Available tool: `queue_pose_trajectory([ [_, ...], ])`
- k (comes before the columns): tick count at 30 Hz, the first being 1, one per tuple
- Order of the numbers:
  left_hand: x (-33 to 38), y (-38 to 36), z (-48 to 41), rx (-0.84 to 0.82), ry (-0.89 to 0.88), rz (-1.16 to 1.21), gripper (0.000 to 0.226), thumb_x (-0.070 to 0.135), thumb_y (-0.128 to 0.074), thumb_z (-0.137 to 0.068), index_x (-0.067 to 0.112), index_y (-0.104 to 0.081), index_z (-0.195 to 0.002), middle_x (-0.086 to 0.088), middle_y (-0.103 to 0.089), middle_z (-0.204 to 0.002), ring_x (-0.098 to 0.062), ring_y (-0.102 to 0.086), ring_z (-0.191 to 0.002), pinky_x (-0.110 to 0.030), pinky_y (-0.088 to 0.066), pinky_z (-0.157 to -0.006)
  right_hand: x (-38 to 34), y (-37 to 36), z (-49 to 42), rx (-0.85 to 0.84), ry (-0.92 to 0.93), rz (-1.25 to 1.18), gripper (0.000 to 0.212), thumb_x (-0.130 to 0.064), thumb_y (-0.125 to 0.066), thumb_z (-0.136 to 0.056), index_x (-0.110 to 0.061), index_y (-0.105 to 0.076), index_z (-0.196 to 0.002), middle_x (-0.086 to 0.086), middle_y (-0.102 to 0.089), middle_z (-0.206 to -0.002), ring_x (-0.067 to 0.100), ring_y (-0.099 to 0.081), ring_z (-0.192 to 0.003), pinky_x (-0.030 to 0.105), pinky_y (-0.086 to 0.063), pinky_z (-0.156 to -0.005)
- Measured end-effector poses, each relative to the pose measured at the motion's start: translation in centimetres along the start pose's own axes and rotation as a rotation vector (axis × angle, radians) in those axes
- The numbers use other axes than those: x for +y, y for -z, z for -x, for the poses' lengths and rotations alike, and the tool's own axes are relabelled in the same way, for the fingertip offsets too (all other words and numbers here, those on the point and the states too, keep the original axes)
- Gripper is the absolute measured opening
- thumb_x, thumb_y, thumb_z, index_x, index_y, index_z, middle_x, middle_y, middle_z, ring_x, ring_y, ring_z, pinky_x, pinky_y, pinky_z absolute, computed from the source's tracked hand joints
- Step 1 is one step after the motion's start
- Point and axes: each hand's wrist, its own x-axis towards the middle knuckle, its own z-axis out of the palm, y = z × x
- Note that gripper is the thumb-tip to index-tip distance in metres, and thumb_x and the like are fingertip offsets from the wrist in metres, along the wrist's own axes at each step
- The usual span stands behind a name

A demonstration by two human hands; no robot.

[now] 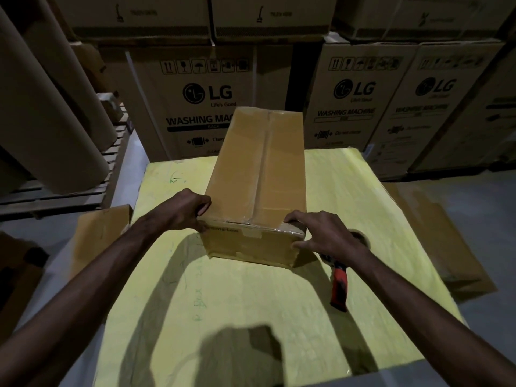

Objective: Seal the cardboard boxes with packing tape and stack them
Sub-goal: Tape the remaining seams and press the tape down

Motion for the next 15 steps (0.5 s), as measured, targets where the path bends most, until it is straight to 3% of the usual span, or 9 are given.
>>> queue_pose_trajectory([
  [2,0.8,-0.1,-0.1,-0.020,-0.003,-0.168,0.057,0.044,-0.096,-0.064,0.023,-0.045,-0.077,0.008,-0.050,-0.065,-0.019,-0.049,-0.060,-0.036,-0.035,-0.053,0.4,-1.1,0.3,0.031,0.048,0.104,0.069,-0.064,-0.077,-0.078,-0.039,-0.045,-0.134,-0.013,-0.071,-0.115,0.014,-0.068,-0.085,0.031,-0.053,-0.072],
  [6,1.3,-1.4,1.2,0.089,-0.040,-0.378,0.060,0.058,-0.085,-0.073,0.026,-0.041,-0.100,0.002,-0.057,-0.089,-0.027,-0.056,-0.070,-0.033,-0.040,-0.057,0.9,-3.1,0.9,0.117,0.056,0.260,0.083,-0.071,-0.078,-0.071,-0.034,-0.044,-0.138,-0.002,-0.066,-0.100,0.021,-0.062,-0.061,0.030,-0.049,-0.054],
  [9,0.7,-2.9,2.2,0.190,-0.103,-0.332,0.070,0.055,-0.088,-0.072,0.023,-0.038,-0.108,-0.005,-0.060,-0.101,-0.031,-0.060,-0.068,-0.035,-0.049,-0.056,1.3,-4.5,1.4,0.172,0.062,0.284,0.096,-0.070,-0.083,-0.065,-0.031,-0.043,-0.143,0.002,-0.060,-0.096,0.019,-0.058,-0.055,0.029,-0.048,-0.045],
  [12,0.6,-3.6,2.5,0.220,-0.144,-0.235,0.072,0.053,-0.091,-0.070,0.023,-0.036,-0.106,-0.005,-0.058,-0.099,-0.028,-0.057,-0.065,-0.030,-0.041,-0.054,1.7,-5.3,1.8,0.196,0.065,0.227,0.094,-0.069,-0.079,-0.071,-0.031,-0.038,-0.148,0.002,-0.057,-0.100,0.018,-0.059,-0.059,0.029,-0.049,-0.044],
  [15,1.3,-3.4,3.0,0.267,-0.058,0.031,0.075,0.073,-0.083,-0.066,0.024,-0.036,-0.098,0.004,-0.050,-0.088,-0.021,-0.048,-0.067,-0.034,-0.036,-0.054,0.6,-4.8,2.6,0.260,-0.045,-0.004,0.091,-0.079,-0.066,-0.078,-0.030,-0.038,-0.149,-0.005,-0.054,-0.106,0.010,-0.058,-0.064,0.023,-0.046,-0.052],
])
